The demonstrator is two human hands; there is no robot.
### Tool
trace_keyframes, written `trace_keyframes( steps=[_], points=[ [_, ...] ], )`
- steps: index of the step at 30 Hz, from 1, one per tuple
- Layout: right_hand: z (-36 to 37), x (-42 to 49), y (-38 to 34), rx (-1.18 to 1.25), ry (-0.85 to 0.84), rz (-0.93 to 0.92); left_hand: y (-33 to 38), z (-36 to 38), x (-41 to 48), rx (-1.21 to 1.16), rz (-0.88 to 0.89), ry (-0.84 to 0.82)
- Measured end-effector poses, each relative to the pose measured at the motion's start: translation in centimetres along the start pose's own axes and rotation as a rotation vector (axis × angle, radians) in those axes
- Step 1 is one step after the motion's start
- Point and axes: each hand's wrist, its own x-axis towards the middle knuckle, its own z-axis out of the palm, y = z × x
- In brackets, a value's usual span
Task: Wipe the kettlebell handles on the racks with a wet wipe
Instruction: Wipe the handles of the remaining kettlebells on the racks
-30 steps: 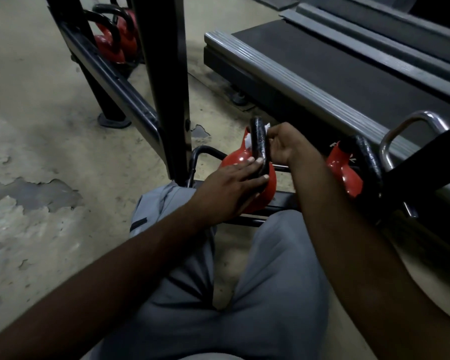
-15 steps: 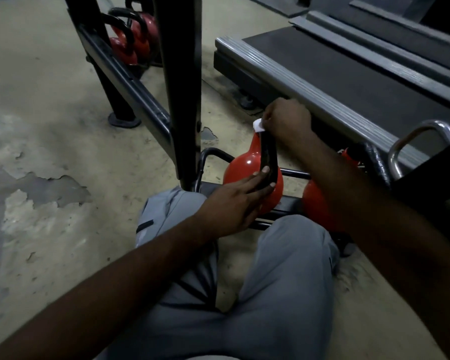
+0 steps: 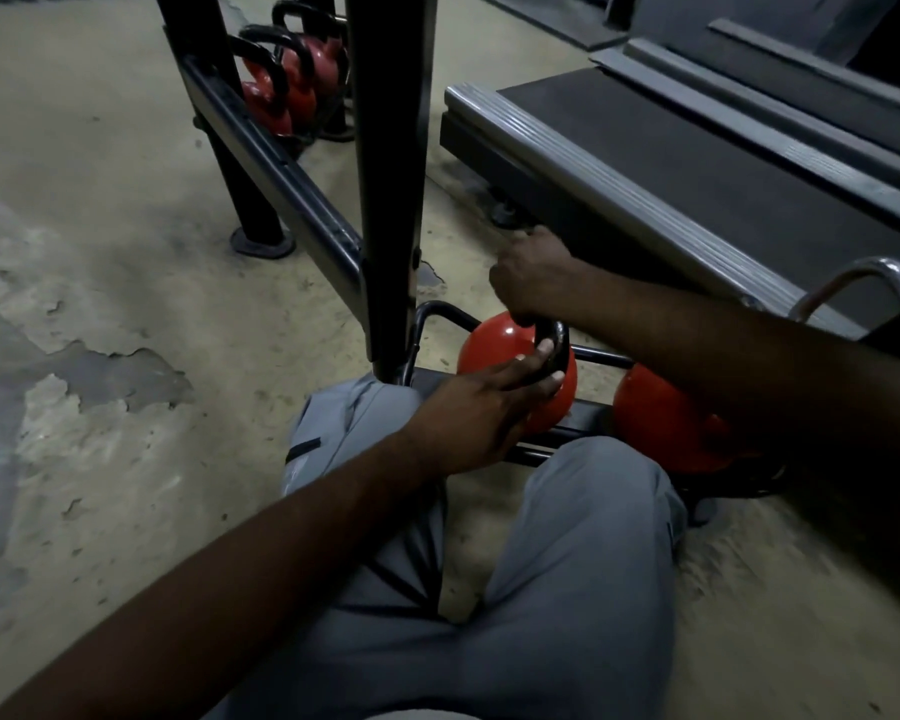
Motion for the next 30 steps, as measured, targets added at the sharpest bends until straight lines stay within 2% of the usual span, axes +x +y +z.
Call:
trace_keyframes(
  steps=[3, 8, 12, 19, 24, 26, 28, 30],
  points=[
    [-0.2, -0.6, 0.8, 0.08, 0.003, 0.031, -0.2, -0.2, 0.1, -0.01, -0.008, 0.01],
    [0.3, -1.9, 4.4, 0.495, 0.104, -0.001, -0.1, -0.1, 0.1, -0.035, -0.008, 0.008],
    [1.3, -4.8, 8.2, 1.036, 0.105, 0.055, -0.1, -0.5, 0.2, -0.057, -0.004, 0.012],
    [5.2, -4.6, 9.2, 1.497, 0.139, 0.138, 0.3, -0.5, 0.1, -0.06, -0.001, 0.034],
    [4.9, -4.0, 7.1, 1.332, 0.371, 0.213, 0.2, -0.4, 0.1, -0.057, 0.003, 0.034],
    [4.9, -4.0, 6.2, 1.12, 0.429, 0.166, 0.3, -0.4, 0.2, -0.048, -0.006, 0.019],
    [4.1, -4.0, 5.3, 0.821, 0.364, 0.047, 0.3, -0.4, 0.3, -0.037, -0.007, 0.006],
    [2.6, -3.4, 4.8, 0.571, 0.267, 0.008, 0.2, -0.4, 0.3, -0.045, -0.011, 0.005]
  ],
)
